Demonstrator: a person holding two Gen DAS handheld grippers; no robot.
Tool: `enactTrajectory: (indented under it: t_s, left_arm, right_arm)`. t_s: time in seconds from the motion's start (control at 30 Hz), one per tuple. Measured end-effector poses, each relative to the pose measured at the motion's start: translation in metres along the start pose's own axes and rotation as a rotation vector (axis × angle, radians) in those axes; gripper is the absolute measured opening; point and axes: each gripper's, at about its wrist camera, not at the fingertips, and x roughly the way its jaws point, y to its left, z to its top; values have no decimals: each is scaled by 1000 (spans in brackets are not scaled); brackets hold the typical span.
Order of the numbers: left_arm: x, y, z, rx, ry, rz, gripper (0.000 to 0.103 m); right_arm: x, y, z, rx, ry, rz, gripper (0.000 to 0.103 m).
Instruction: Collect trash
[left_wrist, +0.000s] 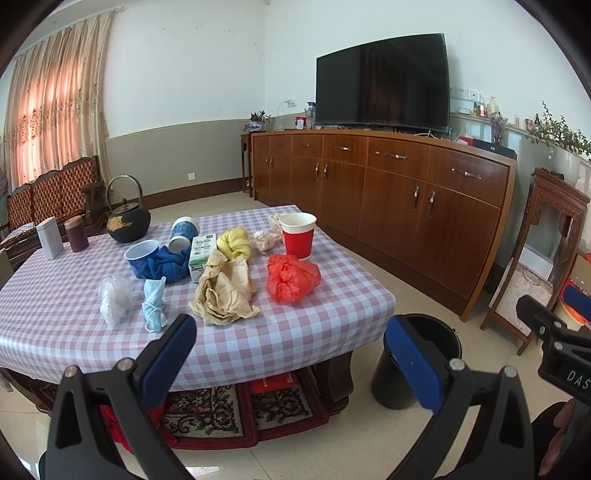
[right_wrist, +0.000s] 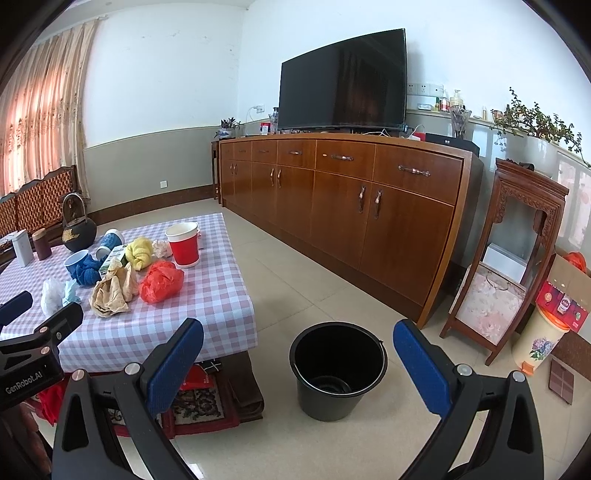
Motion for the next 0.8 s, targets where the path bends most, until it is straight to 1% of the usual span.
enactTrajectory:
  t_s: [0.8]
  left_arm:
    - [0, 1, 3, -1, 3, -2, 103]
  right_arm:
    - [0, 2, -2, -5, 7, 7, 103]
